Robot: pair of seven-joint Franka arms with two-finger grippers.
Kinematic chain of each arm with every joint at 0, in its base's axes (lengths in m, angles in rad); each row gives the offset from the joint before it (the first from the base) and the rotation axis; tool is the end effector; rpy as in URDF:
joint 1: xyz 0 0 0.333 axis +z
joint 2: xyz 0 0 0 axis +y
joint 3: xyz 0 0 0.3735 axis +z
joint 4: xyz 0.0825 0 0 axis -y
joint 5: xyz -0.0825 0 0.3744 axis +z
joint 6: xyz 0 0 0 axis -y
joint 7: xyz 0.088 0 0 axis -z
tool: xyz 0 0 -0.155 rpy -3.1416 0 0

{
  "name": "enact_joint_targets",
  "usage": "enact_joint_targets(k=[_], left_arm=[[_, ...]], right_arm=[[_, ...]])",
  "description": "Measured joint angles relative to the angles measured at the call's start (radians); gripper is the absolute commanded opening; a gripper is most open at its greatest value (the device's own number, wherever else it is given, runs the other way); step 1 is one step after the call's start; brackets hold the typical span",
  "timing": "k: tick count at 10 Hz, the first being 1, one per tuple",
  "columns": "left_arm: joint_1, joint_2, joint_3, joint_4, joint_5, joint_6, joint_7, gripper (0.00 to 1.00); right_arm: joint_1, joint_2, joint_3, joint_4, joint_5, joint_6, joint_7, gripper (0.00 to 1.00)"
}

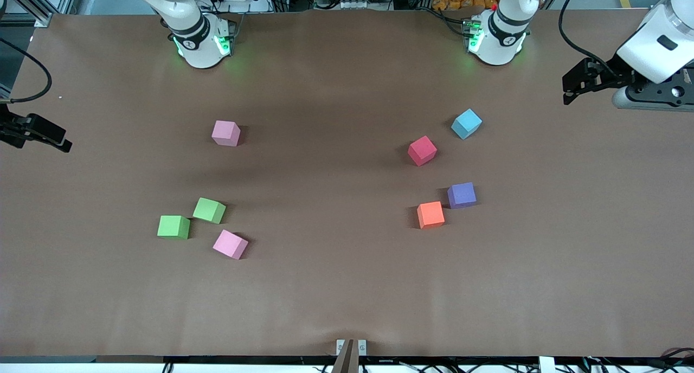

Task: Arrange blocks into number 1
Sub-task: 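Move the left gripper over the purple cube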

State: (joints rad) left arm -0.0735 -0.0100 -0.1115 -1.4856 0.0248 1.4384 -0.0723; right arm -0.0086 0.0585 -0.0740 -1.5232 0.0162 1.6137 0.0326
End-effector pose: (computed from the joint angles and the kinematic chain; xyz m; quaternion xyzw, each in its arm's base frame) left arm 0.5175 -0.0931 0.6669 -0.9982 0.0549 0.0168 0.0152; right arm 0.5707 -0.0434 0.6274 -0.9982 0.0577 -0.0162 0.0055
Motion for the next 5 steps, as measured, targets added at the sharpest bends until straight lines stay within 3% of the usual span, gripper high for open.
enact_joint_targets(k=[5], left_arm=[[-0.024,0.098,-0.016,-0.002,0.000,0.038,-0.036,1.00]], right_arm=[[0.000,0.000,0.000,0.000,0.000,-0.001,0.000,1.00]])
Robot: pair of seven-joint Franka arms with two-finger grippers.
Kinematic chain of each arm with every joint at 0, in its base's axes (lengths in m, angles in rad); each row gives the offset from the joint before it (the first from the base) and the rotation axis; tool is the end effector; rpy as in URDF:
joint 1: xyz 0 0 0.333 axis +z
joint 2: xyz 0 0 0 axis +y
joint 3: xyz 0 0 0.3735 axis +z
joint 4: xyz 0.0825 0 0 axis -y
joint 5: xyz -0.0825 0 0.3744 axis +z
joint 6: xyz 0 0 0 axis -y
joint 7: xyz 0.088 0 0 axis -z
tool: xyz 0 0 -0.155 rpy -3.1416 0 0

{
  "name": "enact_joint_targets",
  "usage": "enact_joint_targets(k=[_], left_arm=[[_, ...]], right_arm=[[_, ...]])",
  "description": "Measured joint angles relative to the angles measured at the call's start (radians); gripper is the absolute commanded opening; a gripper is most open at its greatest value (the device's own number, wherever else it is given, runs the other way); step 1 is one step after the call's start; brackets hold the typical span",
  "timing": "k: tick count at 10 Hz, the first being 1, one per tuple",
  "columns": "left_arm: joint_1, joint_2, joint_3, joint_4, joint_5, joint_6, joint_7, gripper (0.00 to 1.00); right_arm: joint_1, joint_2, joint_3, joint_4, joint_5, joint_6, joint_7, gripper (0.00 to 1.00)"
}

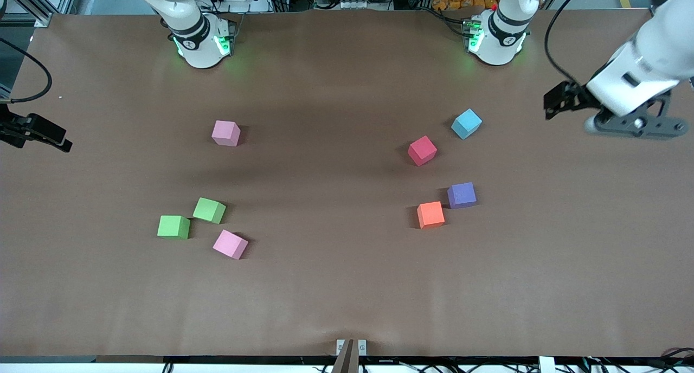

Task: Arrange blocks into number 1
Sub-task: 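Move the left gripper over the purple cube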

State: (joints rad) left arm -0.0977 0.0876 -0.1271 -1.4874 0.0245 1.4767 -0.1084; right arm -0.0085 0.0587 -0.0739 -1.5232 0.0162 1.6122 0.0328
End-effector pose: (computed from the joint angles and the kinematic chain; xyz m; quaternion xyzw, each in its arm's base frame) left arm 0.5493 -0.1180 0.6163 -0.9971 0.0576 0.0470 0.0147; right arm 0.5705 -0.0433 0.6272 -0.9982 0.0577 -0.0154 0.0055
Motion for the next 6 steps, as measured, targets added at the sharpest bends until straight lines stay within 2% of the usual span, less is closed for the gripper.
enact_joint_targets(k=[4,6], left_arm=[[-0.106,0.159,-0.009,-0.011,0.000,0.101,-0.157,1.00],[-0.127,0.244,-0.009,-0.038,0.001,0.196,-0.227,1.00]], right_arm=[[0.000,0.000,-0.001,0.002,0.000,-0.001,0.000,1.00],[0.000,0.000,-0.002,0.004,0.000,-0.001,0.000,1.00]])
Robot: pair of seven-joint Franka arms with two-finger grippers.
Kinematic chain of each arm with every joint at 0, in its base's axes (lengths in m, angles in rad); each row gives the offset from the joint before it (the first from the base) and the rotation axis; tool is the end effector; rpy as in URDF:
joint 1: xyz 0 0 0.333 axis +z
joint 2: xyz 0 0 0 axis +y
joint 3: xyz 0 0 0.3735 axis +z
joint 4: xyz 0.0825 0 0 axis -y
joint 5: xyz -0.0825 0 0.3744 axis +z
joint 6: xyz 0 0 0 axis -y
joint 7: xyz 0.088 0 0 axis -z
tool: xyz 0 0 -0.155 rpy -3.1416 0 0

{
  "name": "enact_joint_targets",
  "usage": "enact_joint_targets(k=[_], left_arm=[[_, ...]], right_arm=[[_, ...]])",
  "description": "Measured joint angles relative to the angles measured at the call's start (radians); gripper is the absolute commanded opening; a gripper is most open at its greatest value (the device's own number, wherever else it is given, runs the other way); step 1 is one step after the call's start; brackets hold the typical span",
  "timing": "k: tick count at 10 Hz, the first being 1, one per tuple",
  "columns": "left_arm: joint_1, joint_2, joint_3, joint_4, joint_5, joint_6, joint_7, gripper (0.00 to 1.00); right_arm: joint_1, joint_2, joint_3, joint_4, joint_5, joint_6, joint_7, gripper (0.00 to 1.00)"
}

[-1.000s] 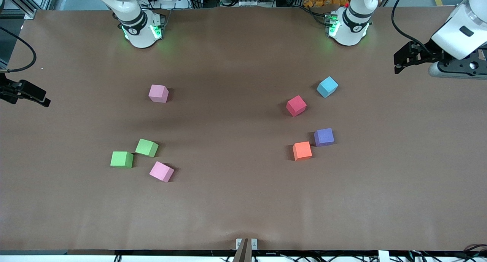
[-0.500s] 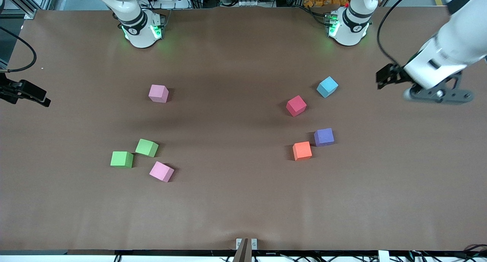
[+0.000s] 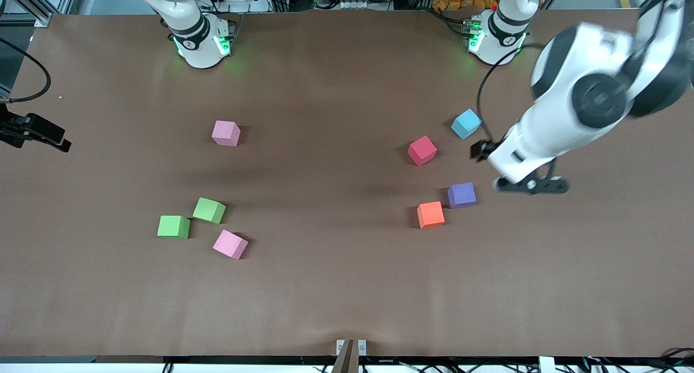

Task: Arrange blocks into number 1
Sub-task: 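Move the left gripper over the purple cube, then lower and close the left gripper on the purple cube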

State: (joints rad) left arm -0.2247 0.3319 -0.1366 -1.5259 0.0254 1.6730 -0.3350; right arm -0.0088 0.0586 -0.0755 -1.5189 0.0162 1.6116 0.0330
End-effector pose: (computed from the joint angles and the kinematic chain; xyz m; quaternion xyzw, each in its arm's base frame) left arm 0.6035 -0.2128 0.4654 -0.9957 0.0139 0.0887 0.0216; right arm 0.5707 -0.0444 0.6292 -0.9981 0.0587 -0.0173 0.0054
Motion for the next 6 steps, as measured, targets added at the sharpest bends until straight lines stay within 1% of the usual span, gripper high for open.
enact_joint_targets(k=[3,4,6], left_arm=[[0.005,0.048,0.002,-0.151,0.000,0.240,-0.091,1.00],[0.006,0.063,0.003,-0.191,0.000,0.295,-0.128,1.00],[0.007,0.105,0.004,-0.216,0.000,0.342,-0.220,1.00]], right_arm=[[0.000,0.000,-0.001,0.002,0.000,0.000,0.000,1.00],[0.000,0.000,-0.001,0.002,0.000,-0.001,0.000,1.00],[0.000,0.000,-0.001,0.002,0.000,-0.001,0.000,1.00]])
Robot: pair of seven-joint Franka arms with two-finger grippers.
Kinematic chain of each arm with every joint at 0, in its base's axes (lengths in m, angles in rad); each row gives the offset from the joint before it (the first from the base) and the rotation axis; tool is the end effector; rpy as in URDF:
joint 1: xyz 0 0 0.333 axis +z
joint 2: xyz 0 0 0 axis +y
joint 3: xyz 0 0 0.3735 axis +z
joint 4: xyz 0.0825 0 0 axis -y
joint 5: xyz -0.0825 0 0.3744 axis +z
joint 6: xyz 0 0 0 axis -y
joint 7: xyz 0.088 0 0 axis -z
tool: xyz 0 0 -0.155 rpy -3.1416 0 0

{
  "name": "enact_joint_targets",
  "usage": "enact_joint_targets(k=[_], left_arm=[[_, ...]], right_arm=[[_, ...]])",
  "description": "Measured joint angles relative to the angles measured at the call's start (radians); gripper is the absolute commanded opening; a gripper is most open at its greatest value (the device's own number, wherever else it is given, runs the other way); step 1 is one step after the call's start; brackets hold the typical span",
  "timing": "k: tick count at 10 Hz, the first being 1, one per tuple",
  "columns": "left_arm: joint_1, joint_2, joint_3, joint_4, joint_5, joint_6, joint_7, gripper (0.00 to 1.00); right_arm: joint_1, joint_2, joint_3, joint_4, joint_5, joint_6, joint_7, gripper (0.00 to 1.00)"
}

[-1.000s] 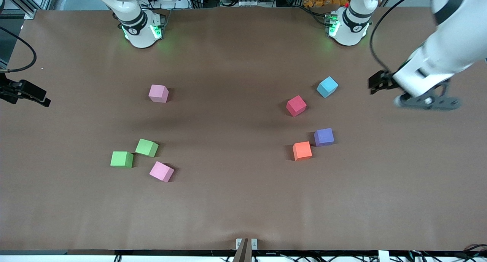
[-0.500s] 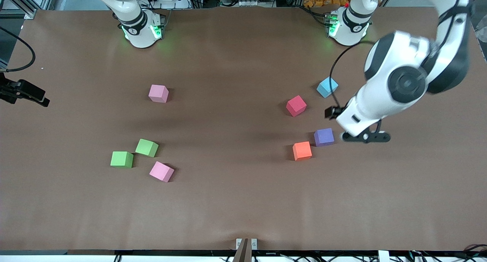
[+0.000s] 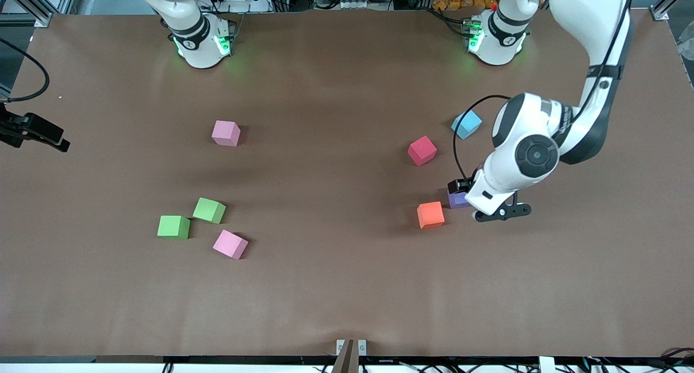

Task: Arrange blocks into number 1
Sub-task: 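Lower and close the left gripper on the purple cube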

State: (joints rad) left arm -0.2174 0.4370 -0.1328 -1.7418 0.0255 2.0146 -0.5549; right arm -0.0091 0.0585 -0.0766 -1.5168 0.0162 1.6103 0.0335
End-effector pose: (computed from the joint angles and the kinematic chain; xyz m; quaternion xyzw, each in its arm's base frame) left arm 0.6128 -0.2130 0.3251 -0.9917 -0.0994 0.0796 0.0193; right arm 0.5705 -0.0451 0.6301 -0.9980 0.0596 -0.0177 0.0054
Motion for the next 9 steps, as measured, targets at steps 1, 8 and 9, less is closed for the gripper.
enact_joint_targets(k=[1,8,9], left_arm=[[0.000,0.018,0.000,-0.007,0.003,0.027,-0.018,1.00],[0.002,0.100,-0.001,-0.095,0.065,0.202,-0.026,1.00],[0.001,0.109,-0.001,-0.095,0.070,0.203,-0.026,1.00]], right_arm=[[0.000,0.000,0.000,0.000,0.000,-0.001,0.000,1.00],[0.000,0.001,0.000,0.000,0.000,-0.005,0.000,1.00],[0.000,0.004,0.000,0.000,0.000,-0.005,0.000,1.00]])
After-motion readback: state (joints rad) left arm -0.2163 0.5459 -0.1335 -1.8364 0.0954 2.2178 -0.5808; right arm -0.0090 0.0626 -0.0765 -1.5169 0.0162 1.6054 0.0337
